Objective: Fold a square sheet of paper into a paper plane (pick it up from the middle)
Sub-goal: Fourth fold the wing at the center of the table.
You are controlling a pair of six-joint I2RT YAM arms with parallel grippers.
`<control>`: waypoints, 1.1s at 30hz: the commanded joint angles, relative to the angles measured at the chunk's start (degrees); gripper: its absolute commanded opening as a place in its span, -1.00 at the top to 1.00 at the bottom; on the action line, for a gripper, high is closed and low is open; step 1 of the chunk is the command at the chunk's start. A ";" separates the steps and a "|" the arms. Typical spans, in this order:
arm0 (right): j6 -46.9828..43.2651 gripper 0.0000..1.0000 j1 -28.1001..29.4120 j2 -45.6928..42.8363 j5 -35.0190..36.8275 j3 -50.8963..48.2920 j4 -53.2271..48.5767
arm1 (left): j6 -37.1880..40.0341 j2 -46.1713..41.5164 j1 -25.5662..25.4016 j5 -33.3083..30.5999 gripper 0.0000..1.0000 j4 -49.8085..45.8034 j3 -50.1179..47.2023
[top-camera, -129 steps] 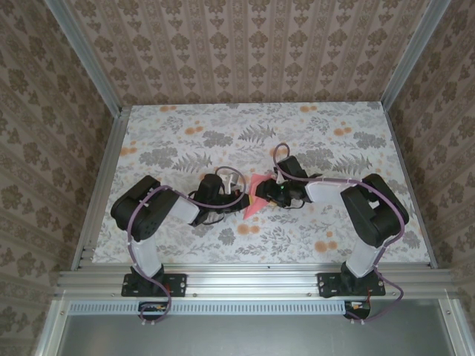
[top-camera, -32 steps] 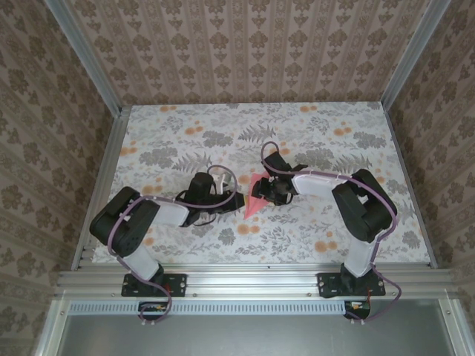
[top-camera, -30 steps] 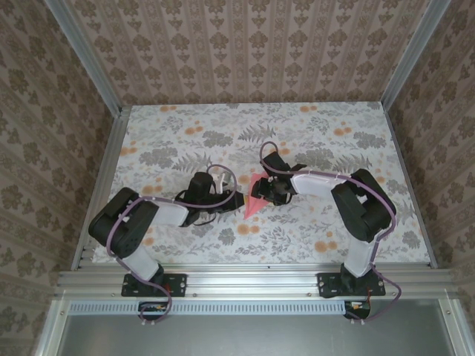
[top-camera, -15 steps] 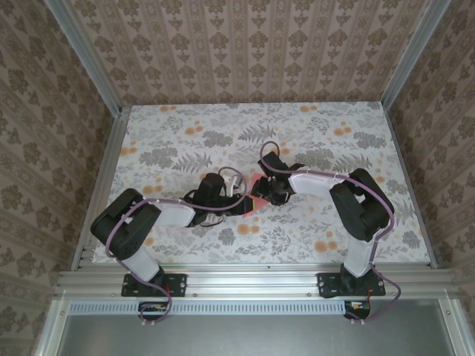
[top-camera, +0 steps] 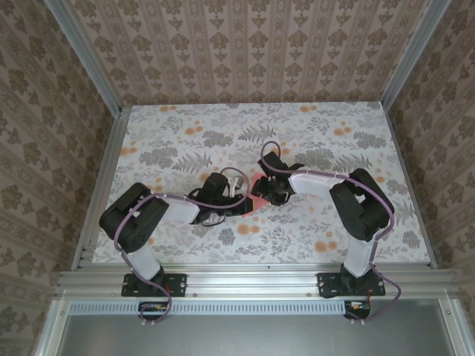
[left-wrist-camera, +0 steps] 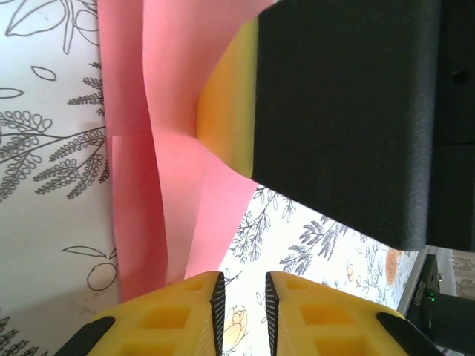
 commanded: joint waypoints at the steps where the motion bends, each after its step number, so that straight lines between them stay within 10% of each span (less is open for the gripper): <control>1: 1.05 -0.17 -0.91 9.09 6.15 -6.41 -8.31 | 1.76 0.19 -0.12 -1.84 0.53 -1.86 0.96; 33: 1.22 -0.16 -0.91 8.98 6.43 -6.97 -8.22 | 3.18 1.79 -0.11 -2.78 0.53 -4.41 1.14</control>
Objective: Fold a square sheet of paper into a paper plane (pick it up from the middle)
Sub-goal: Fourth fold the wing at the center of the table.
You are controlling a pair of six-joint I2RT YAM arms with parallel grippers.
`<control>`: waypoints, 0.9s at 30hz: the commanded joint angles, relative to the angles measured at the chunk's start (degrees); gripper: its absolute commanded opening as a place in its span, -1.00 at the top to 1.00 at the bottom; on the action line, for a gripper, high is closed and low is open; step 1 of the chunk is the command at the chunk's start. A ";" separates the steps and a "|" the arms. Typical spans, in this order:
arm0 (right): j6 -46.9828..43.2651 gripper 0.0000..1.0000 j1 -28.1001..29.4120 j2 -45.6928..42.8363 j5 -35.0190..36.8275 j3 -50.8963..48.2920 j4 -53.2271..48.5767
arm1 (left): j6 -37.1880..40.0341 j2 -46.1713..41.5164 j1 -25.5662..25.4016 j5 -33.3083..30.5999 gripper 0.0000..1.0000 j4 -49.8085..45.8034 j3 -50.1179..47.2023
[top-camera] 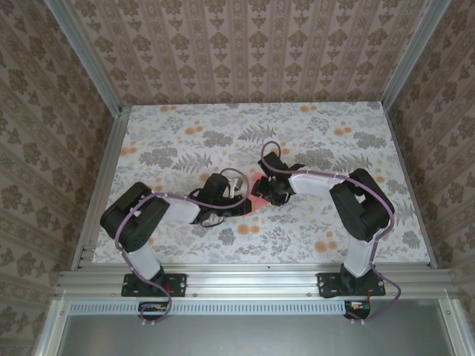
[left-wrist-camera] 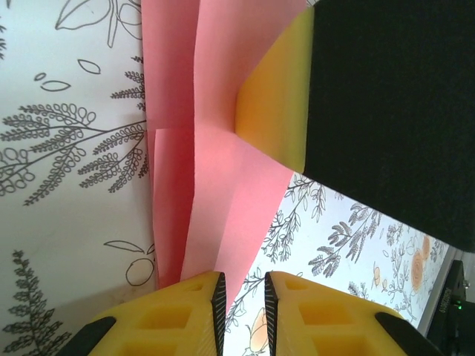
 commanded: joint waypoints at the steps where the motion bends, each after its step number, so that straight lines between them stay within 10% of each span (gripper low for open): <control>1: 1.03 -0.17 -0.91 8.93 6.37 -6.64 -8.66 | 1.78 1.43 -0.09 -0.70 0.54 -2.58 0.97; 27: -0.06 -0.13 -0.93 10.15 8.55 -5.69 -10.27 | 1.29 0.45 -0.15 -3.97 0.75 -5.54 0.31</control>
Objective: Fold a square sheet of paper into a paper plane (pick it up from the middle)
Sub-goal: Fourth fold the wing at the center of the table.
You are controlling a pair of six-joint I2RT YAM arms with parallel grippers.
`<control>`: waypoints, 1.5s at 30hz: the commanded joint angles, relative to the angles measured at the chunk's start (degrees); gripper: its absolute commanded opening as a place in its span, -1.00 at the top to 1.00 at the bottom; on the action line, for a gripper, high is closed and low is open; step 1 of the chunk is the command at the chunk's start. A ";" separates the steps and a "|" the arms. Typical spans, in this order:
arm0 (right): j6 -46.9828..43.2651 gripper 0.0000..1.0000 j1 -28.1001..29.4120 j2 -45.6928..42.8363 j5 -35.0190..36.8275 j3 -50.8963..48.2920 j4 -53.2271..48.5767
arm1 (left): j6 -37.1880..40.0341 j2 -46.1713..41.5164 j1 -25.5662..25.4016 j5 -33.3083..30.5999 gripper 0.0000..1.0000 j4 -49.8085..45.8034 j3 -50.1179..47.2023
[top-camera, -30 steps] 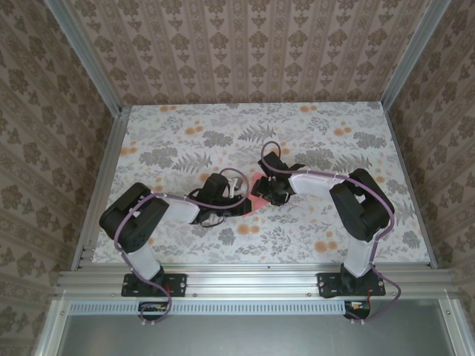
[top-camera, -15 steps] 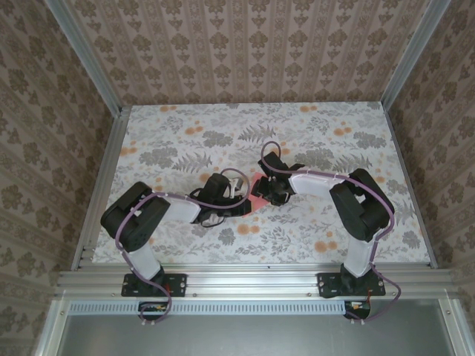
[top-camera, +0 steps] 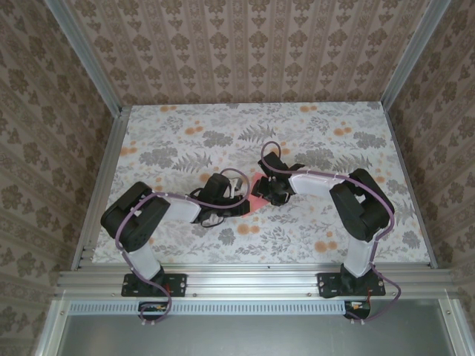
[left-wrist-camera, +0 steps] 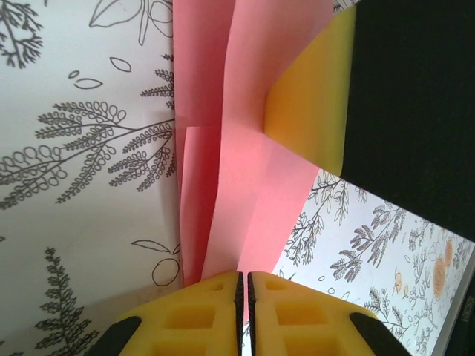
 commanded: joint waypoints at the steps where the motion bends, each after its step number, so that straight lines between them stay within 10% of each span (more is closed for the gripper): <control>1: -0.24 -0.12 -0.93 10.45 8.35 -5.30 -10.58 | 0.01 -0.17 0.00 -1.04 0.75 -2.57 -0.41; 18: -0.24 -0.11 0.56 15.33 13.56 -1.01 -17.27 | -5.39 -13.37 2.70 -3.53 0.73 -0.98 -4.97; 45: 1.49 -0.26 0.91 20.39 13.52 0.80 -19.80 | -3.79 -4.44 -1.71 -0.08 0.72 2.40 0.11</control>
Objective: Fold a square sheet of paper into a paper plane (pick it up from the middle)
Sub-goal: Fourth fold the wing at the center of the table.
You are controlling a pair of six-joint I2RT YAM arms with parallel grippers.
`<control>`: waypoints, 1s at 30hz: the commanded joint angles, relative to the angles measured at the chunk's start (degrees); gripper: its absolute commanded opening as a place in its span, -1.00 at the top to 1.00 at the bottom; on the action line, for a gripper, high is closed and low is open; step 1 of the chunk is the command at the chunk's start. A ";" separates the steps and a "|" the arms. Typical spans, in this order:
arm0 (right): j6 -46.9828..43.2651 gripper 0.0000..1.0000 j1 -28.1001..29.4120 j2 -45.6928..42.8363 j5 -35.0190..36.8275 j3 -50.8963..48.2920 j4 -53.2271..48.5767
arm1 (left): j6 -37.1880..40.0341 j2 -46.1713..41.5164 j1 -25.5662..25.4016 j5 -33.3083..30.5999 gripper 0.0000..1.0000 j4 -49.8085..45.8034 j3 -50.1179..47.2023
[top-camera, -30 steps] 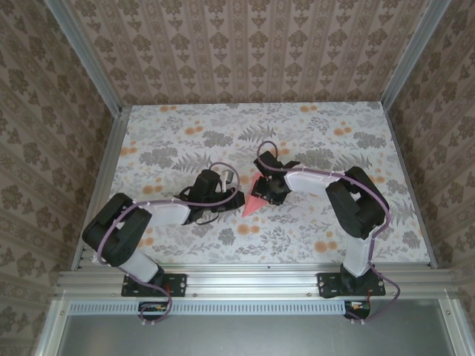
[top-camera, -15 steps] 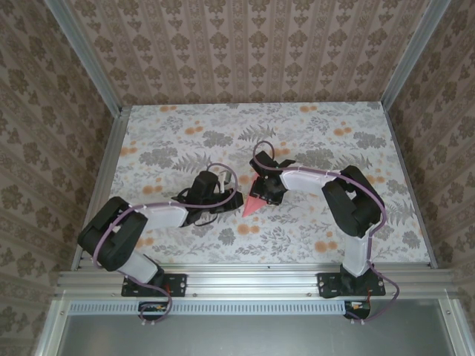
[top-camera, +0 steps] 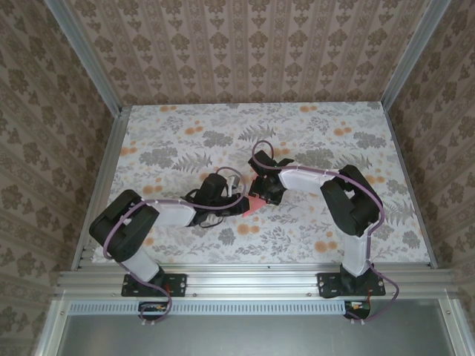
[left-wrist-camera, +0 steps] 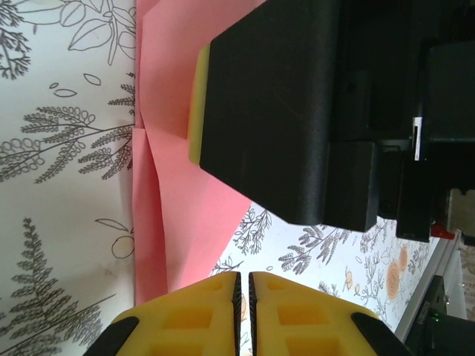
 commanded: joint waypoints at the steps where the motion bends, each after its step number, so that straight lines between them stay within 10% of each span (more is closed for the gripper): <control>1: 0.89 -0.27 -1.47 15.10 8.16 -7.59 -9.78 | 0.85 1.82 -0.86 0.64 0.72 1.69 2.31; 30: 2.35 -0.31 -1.47 15.10 8.86 -8.83 -9.08 | 3.41 5.76 -1.40 -5.24 0.76 -1.87 1.01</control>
